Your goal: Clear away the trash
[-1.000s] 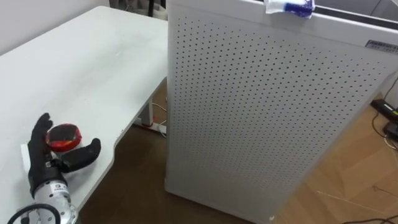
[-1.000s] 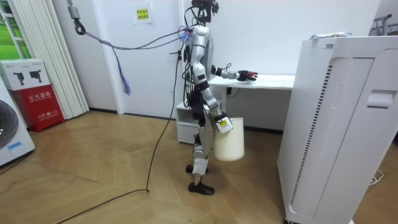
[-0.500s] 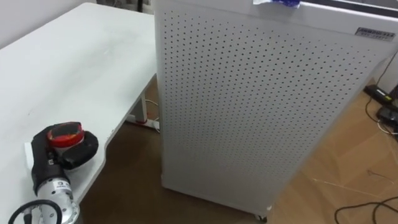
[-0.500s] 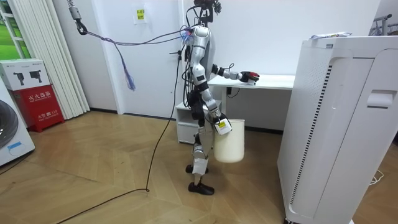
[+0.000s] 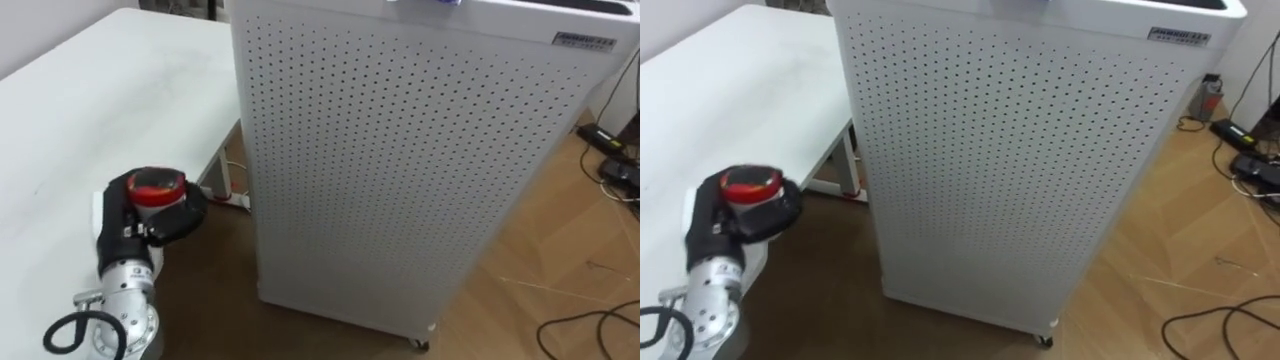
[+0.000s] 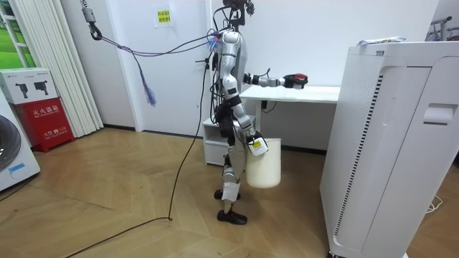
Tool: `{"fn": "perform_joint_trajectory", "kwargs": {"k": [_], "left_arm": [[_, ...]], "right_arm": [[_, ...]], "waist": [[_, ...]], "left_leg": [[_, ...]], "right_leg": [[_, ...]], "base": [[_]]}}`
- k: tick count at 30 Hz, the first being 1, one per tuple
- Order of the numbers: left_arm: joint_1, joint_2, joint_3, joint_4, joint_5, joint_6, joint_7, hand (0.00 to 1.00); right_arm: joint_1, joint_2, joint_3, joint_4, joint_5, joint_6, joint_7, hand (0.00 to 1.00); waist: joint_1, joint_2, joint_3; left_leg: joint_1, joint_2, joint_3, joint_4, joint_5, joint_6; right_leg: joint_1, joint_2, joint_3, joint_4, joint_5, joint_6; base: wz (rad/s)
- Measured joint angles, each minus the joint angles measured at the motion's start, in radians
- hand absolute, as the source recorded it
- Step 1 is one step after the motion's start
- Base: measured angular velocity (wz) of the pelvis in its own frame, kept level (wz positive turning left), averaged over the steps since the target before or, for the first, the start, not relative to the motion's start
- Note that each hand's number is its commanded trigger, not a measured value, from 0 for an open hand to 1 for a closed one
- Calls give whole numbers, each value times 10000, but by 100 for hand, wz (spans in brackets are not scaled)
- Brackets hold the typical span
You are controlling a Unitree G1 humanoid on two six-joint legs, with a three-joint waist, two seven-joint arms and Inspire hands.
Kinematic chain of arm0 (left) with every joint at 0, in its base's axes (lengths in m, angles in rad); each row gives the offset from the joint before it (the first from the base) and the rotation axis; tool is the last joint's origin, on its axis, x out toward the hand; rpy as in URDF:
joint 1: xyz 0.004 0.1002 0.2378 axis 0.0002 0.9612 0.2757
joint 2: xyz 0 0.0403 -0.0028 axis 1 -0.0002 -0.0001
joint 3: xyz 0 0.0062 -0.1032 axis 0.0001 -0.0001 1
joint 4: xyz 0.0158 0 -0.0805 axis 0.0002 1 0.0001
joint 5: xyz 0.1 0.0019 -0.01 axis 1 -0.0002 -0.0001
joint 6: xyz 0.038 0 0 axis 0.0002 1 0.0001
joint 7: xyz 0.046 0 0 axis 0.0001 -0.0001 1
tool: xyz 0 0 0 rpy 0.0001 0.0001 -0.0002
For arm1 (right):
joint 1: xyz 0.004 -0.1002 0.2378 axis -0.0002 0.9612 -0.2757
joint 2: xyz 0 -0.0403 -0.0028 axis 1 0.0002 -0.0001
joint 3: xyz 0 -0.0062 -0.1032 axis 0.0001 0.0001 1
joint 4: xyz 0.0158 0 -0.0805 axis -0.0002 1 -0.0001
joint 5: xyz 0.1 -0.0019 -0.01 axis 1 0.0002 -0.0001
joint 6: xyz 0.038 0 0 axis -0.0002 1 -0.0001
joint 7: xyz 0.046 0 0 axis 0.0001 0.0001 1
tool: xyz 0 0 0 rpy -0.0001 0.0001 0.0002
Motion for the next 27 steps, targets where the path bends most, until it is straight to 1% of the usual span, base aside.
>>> {"fn": "perform_joint_trajectory", "kwargs": {"k": [1, 2, 4, 5, 7, 12, 15, 17, 19, 21, 22, 24, 27], "left_arm": [[99, -22, -231, -547, 13, -1, -193, 100], [179, -44, -328, -775, 23, -3, -291, 100], [406, -183, -730, -1251, 13, 5, -719, 100], [456, -219, -810, -1357, 11, 13, -823, 100], [599, -334, -1099, -1684, 11, 21, -1311, 100], [626, -399, -1495, -1779, 26, 22, -2222, 100], [775, -465, -1539, -1783, 9, 21, -2775, 100], [968, -481, -1633, -1782, -123, 21, -3078, 100], [1358, -484, -1950, -1779, -285, 21, -3322, 100], [1612, -531, -2215, -1780, -285, 22, -3519, 100], [1752, -569, -2312, -1779, -283, 24, -3601, 100], [1859, -533, -2373, -1755, -275, 22, -3752, 100], [1904, -599, -2487, -1336, -267, 19, -3845, 100]], "right_arm": [[-27, -2, 6, 1, 15, 9, -1, 100], [-28, -2, 9, 1, 15, 10, 0, 100], [-69, -13, 8, 1, 41, 10, -8, 100], [-87, -16, 8, 0, 66, 9, -8, 100], [-137, -17, 8, -2, 188, 9, -3, 100], [-322, -51, -9, 183, 183, 9, 8, 100], [-417, -104, -23, 281, 188, 16, 11, 100], [-538, -157, -15, 271, 197, 15, 5, 100], [-789, -235, 20, 270, 192, 13, 5, 100], [-953, -290, 12, 270, 204, 11, 3, 100], [-1105, -300, 7, 263, 203, 11, 5, 100], [-1294, -301, 7, 202, 217, 9, 12, 100], [-1519, -293, 4, 205, 218, 2, 8, 100]], "waist": [[1, 29, -11], [-5, 52, -26], [-18, 150, -87], [-18, 157, -89], [-19, 158, -88], [-33, 228, -85], [-6, 330, -119], [-4, 375, -101], [-5, 455, -51], [-14, 491, -28], [5, 505, -17], [-4, 554, 13], [0, 616, 40]], "left_leg": [[-25, -1, -13, 11, 1, 1], [-16, 0, -13, 12, 1, 1], [24, 2, -2, 14, 3, 2], [32, 1, 5, 11, 4, 4], [42, 1, 27, 7, 10, 14], [24, 3, 62, -28, 16, 24], [-20, 2, 101, -77, 30, 25], [-56, 7, 214, 26, 51, 31], [-66, -6, 328, 49, 54, 37], [-93, -22, 388, 43, 60, 50], [-163, -21, 485, 36, 64, 60], [-260, -22, 553, 31, 71, 69], [-316, -18, 608, -8, 80, 59]], "right_leg": [[-32, -8, -33, 30, 0, 0], [-30, -8, -36, 43, -1, 0], [-28, -14, -41, 105, -1, 0], [-28, -15, -37, 105, -2, 0], [-32, -15, -26, 111, -1, 0], [-49, -12, -29, 133, 4, -8], [-187, -20, -6, 250, 5, -12], [-314, -32, 72, 385, 2, -16], [-389, -58, 108, 448, 2, -16], [-461, -78, 141, 488, 1, -15], [-596, -76, 220, 567, 2, -15], [-746, -84, 234, 667, 2, -16], [-922, -94, 216, 895, -17, -44]], "base": [[6], [0], [0], [-4], [-2], [0], [-4], [-15], [-15], [-10], [-15], [-13], [-8]]}}
